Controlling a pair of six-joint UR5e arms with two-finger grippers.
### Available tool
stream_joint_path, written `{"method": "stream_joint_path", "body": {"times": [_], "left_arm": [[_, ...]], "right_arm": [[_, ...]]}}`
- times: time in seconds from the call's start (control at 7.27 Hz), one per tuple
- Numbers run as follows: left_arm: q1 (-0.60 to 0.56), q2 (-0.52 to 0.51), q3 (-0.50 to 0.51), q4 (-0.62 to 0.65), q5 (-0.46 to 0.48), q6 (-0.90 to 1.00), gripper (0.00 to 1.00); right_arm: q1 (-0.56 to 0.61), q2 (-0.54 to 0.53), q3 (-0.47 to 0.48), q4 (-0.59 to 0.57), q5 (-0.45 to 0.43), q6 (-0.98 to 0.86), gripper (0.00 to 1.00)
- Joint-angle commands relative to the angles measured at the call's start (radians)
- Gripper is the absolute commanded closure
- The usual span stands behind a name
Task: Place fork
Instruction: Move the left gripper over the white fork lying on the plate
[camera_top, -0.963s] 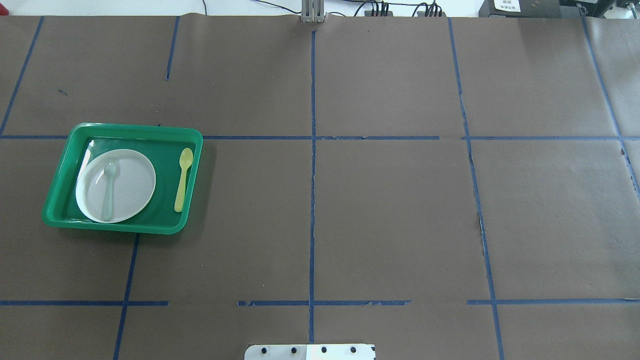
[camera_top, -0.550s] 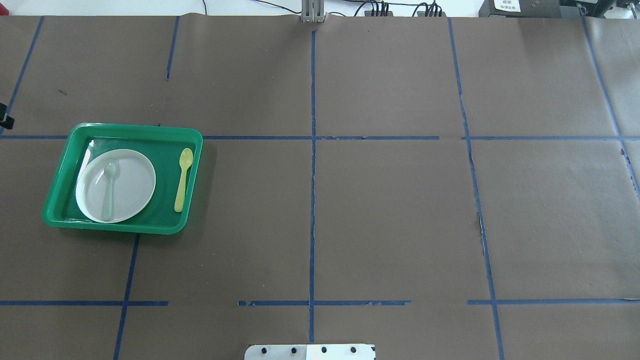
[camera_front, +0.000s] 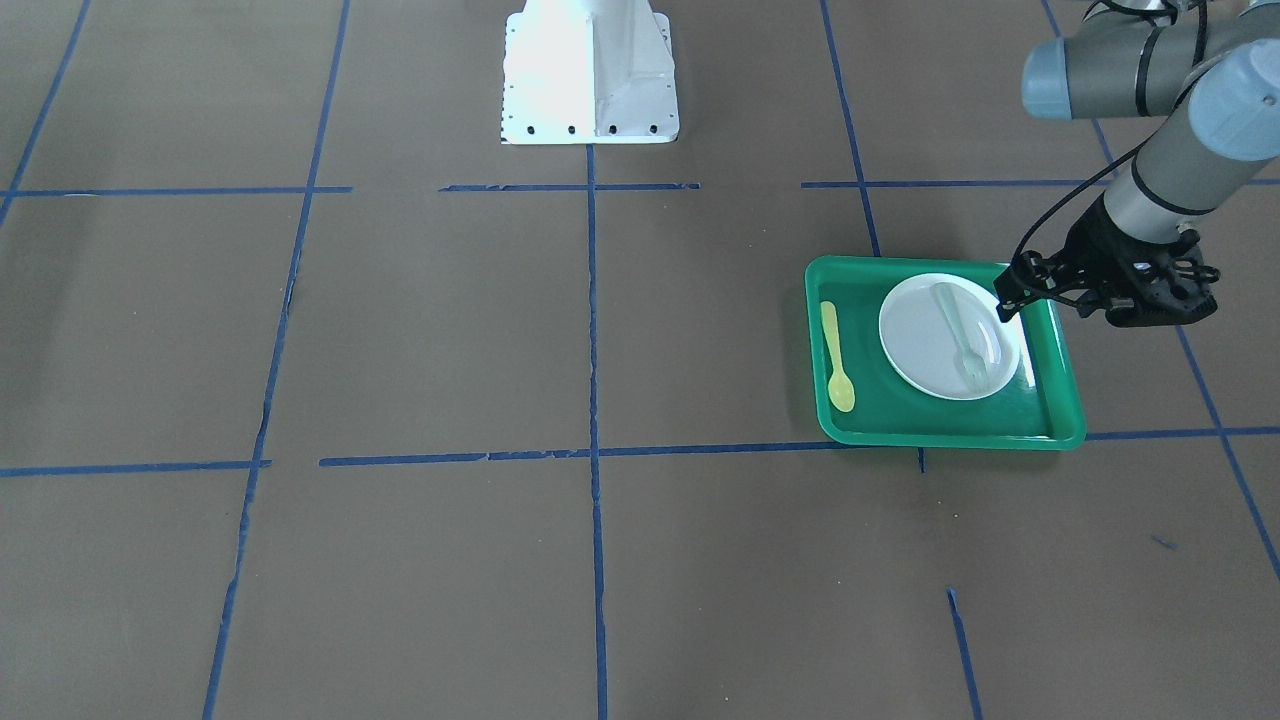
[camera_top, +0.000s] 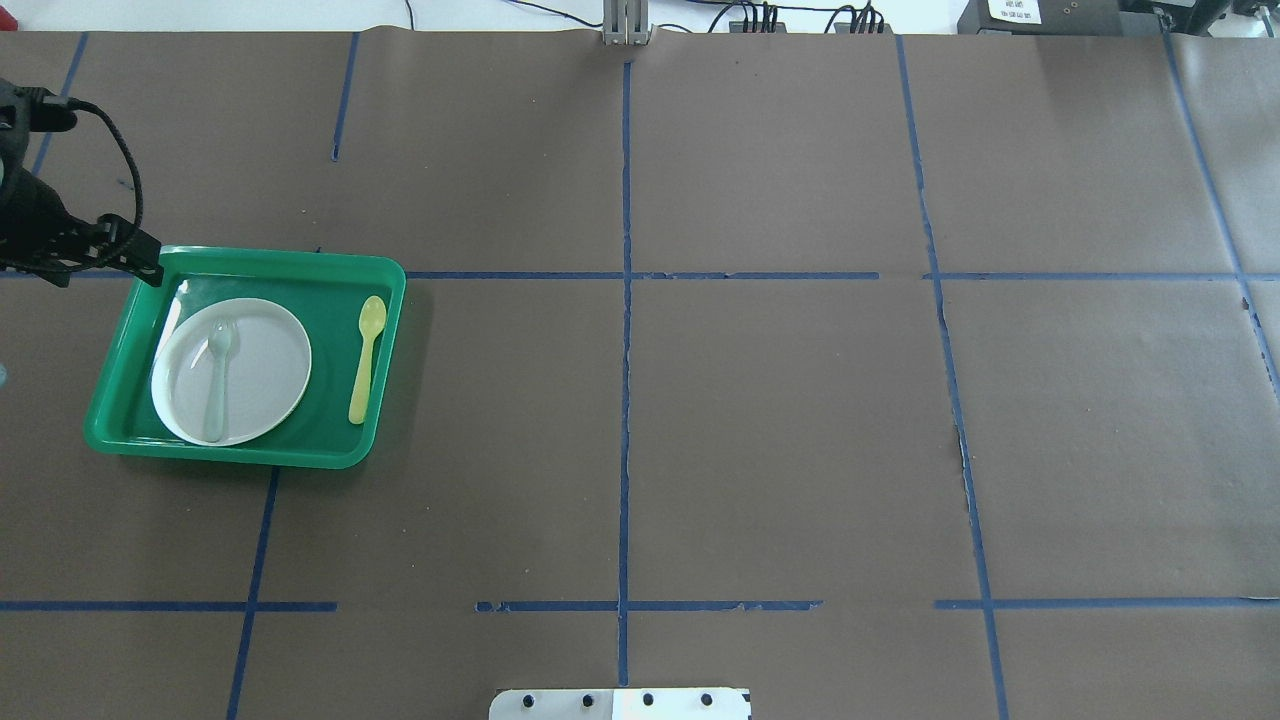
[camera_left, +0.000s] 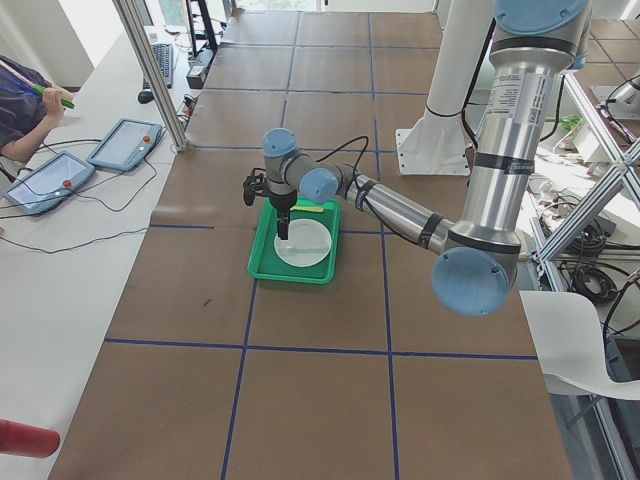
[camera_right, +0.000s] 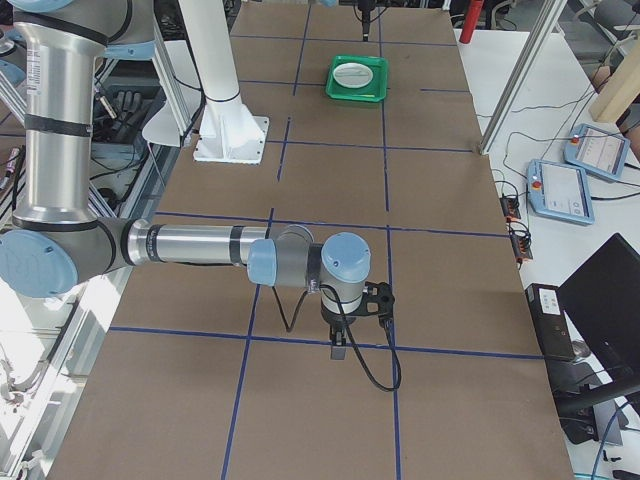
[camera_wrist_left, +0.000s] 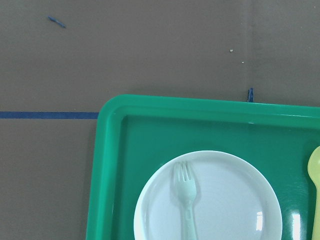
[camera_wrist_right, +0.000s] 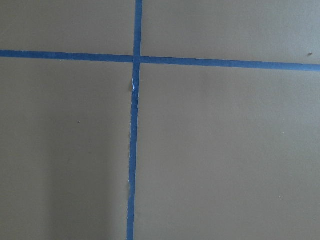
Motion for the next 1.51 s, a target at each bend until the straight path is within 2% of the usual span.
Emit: {"method": "stream_joint_path", "body": {"times": [0.0, 0.41, 0.69, 1.1, 1.38], "left_arm": [[0.06, -0.001, 0.105, -0.141, 0.044, -0.086, 0.0], [0.11, -0.004, 0.142, -0.149, 0.06, -0.091, 0.07], [0.119, -0.006, 0.194, -0.224, 0.058, -0.092, 0.11], [0.128, -0.01, 0.196, -0.225, 0.058, -0.094, 0.21], [0.142, -0.013, 0.201, -0.226, 0.058, -0.093, 0.22]], "right_arm": [[0.0, 0.0, 0.0, 0.0, 0.0, -0.001, 0.0], [0.0, 0.0, 0.0, 0.0, 0.0, -0.001, 0.0], [0.0, 0.0, 0.0, 0.0, 0.0, -0.001, 0.0], [0.0, 0.0, 0.0, 0.0, 0.0, 0.001, 0.0], [0.0, 0.0, 0.0, 0.0, 0.0, -0.001, 0.0]]}}
